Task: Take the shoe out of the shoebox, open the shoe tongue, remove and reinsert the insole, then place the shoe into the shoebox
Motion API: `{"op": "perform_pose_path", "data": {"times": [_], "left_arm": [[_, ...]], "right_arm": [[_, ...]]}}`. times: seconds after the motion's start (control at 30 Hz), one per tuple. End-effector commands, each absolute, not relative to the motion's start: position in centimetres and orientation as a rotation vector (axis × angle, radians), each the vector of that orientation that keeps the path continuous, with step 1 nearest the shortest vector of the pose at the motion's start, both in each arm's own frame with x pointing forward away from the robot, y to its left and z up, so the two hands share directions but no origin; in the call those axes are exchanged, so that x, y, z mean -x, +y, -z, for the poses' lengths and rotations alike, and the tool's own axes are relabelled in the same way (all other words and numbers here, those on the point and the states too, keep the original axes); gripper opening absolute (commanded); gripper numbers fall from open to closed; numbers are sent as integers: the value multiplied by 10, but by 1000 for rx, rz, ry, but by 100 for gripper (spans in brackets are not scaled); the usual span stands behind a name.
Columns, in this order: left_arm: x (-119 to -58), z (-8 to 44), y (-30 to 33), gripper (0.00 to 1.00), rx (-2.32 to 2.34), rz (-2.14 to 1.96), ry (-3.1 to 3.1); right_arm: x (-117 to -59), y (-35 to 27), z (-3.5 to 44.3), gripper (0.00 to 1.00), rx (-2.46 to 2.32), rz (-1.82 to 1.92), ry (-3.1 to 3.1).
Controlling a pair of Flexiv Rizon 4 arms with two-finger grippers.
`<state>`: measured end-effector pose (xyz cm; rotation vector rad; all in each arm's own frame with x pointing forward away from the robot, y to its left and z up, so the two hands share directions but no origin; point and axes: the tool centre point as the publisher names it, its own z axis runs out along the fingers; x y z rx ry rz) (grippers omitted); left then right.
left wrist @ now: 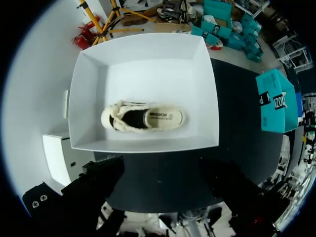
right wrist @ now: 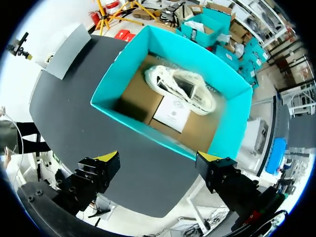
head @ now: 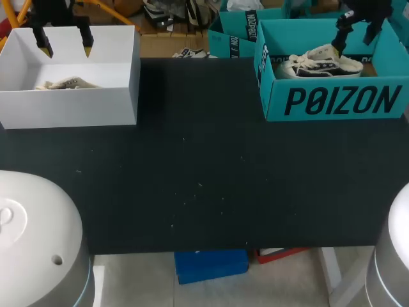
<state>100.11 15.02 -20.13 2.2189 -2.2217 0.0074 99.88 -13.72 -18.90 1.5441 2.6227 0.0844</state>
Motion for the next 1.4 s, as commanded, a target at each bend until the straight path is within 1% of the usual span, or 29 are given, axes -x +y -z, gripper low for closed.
{"op": "perform_pose_path", "data": {"times": [0.03,0.43,0.47,0.93,0.97,1.0,1.07,1.13,1.17,1.2,1.23,1.33,1.37,1.4], "left_arm": [[-1001,201,150,100,-2219,-4,-2222],[-1001,201,150,100,-2219,-4,-2222],[-1001,201,150,100,-2219,-4,-2222],[-1001,201,150,100,-2219,-4,-2222],[-1001,201,150,100,-2219,-4,-2222],[-1001,201,150,100,-2219,-4,-2222],[-1001,201,150,100,-2219,-4,-2222],[-1001,201,150,100,-2219,-4,-2222],[-1001,201,150,100,-2219,-4,-2222],[-1001,201,150,100,-2219,-4,-2222],[-1001,201,150,100,-2219,-4,-2222],[-1001,201,150,100,-2219,-4,-2222],[-1001,201,150,100,-2219,-4,-2222],[-1001,201,150,100,-2219,-4,-2222]], "right_arm": [[-991,-132,173,100,-334,-152,2929],[-991,-132,173,100,-334,-152,2929],[-993,-131,179,100,-276,-174,2961],[-1056,-144,203,100,-19,-164,3006],[-1060,-144,205,93,-9,-162,3012],[-1064,-144,208,89,7,-162,3019],[-1071,-142,212,90,29,-159,3027],[-1078,-141,219,85,37,-158,3032],[-1081,-141,222,77,41,-155,3036],[-1084,-140,226,71,43,-154,3039],[-1087,-139,229,69,45,-154,3041],[-1096,-137,240,68,52,-154,3046],[-1099,-136,244,65,55,-152,3049],[-1101,-135,247,65,57,-151,3050]]}}
